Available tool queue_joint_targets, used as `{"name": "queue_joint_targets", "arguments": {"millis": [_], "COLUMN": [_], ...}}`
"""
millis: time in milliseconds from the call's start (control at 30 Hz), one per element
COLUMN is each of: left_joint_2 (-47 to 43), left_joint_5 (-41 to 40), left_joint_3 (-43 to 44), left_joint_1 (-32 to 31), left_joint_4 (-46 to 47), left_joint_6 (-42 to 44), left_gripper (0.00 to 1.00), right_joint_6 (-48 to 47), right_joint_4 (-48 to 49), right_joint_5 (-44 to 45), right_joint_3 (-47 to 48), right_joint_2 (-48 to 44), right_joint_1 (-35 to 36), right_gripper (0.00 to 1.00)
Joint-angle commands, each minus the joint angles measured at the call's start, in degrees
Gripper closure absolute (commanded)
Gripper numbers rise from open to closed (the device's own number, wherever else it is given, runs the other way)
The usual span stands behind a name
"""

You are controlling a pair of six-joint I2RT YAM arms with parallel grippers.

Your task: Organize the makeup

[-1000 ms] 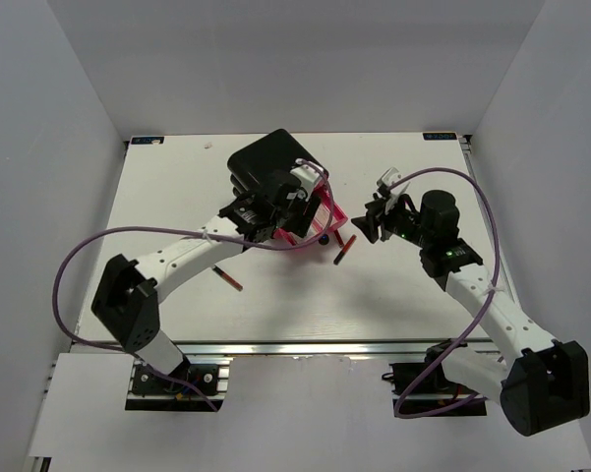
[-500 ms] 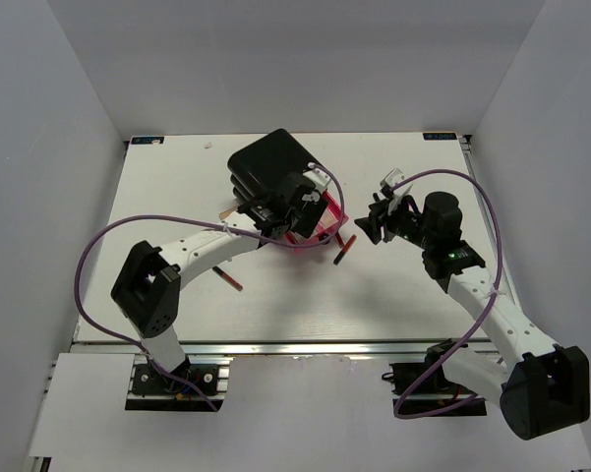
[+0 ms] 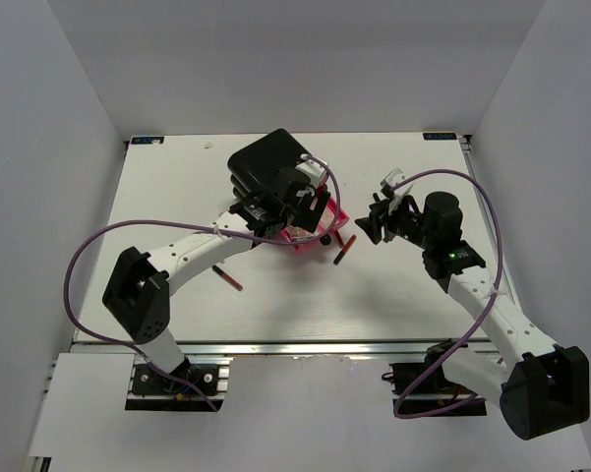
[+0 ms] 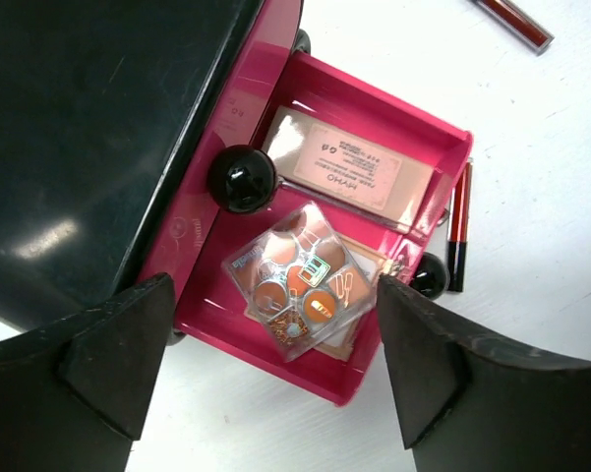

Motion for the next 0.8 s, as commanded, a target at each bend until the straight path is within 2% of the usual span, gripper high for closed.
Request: {"name": "queue_joint_targets", "arguments": {"millis": [0, 67, 133, 167, 200, 233, 300, 333, 367, 400, 433, 500, 533, 567, 633, 767], "left_joint_2": [-3.2, -3.1, -3.8, -4.5, -6.6, -7.8, -10.6, -13.0, -14.3, -15.5, -17.5, -18.1, -16.0, -14.5, -9.6, -1.7], "left_joint_5": [0.0, -0.2, -0.7, -2.0, -4.4, -9.9, -11.5, -9.3, -2.2, 1.1, 3.1, 8.7, 10.4, 12.0, 14.9, 21.3], "left_joint_3": [-0.5, 0.7, 1.7, 2.2, 2.6, 2.6, 2.3, 2.1, 1.3, -2.5, -4.4, -8.5, -8.6, -8.4, -7.0, -4.1], "left_joint_1": [-0.2, -0.2, -0.1, -0.1, 0.0, 0.7, 3.7, 10.3, 14.2, 21.5, 24.7, 31.7, 33.6, 34.8, 36.7, 38.5], "left_joint_4": [0.9, 0.6, 0.6, 0.7, 1.0, 1.2, -2.0, -3.7, -5.2, -5.9, -6.4, -8.6, -10.6, -12.4, -16.7, -18.2], "left_joint_6": [-0.5, -0.7, -2.6, -3.7, -5.5, -9.9, -17.6, -27.6, -32.2, -36.1, -42.5, -47.0, -49.8, -50.3, -50.7, -48.6], "left_gripper": [0.06, 0.08, 0.17, 0.59, 0.83, 0.98, 1.00, 1.00, 1.00, 0.78, 0.54, 0.15, 0.06, 0.02, 0.02, 0.02], "right_joint_6": [0.1, 0.1, -0.8, -1.3, -1.8, -2.2, -2.8, -2.9, -2.9, -2.9, -2.8, -2.8, -2.7, -2.7, -2.6, -2.3], "right_joint_4": [1.0, 0.9, 0.6, 0.3, -0.2, -0.3, -0.3, -0.3, -0.4, -0.6, -0.6, -0.5, -0.5, -0.4, -0.3, -0.3], "right_joint_5": [-0.7, -0.8, -1.4, -1.9, -2.6, -2.9, -3.1, -3.1, -3.1, -3.2, -3.3, -3.5, -3.6, -3.6, -3.5, -3.1], "right_joint_3": [-0.4, -0.2, 0.0, 0.1, 0.1, 0.0, -0.5, -0.6, -0.7, -0.8, -0.8, -0.9, -1.0, -0.8, -0.7, -0.8], "right_joint_2": [-0.7, -0.7, -0.9, -1.0, -1.4, -1.5, -1.9, -2.0, -2.1, -2.1, -2.0, -1.8, -1.7, -1.6, -1.5, -1.4], "right_joint_1": [-0.4, -0.4, -0.4, -0.4, -0.4, -0.3, -0.4, -0.4, -0.3, -0.3, -0.3, -0.4, -0.4, -0.5, -0.4, -0.4], "right_gripper": [0.41, 0.41, 0.40, 0.40, 0.39, 0.39, 0.39, 0.39, 0.39, 0.39, 0.39, 0.39, 0.39, 0.39, 0.39, 0.39]}}
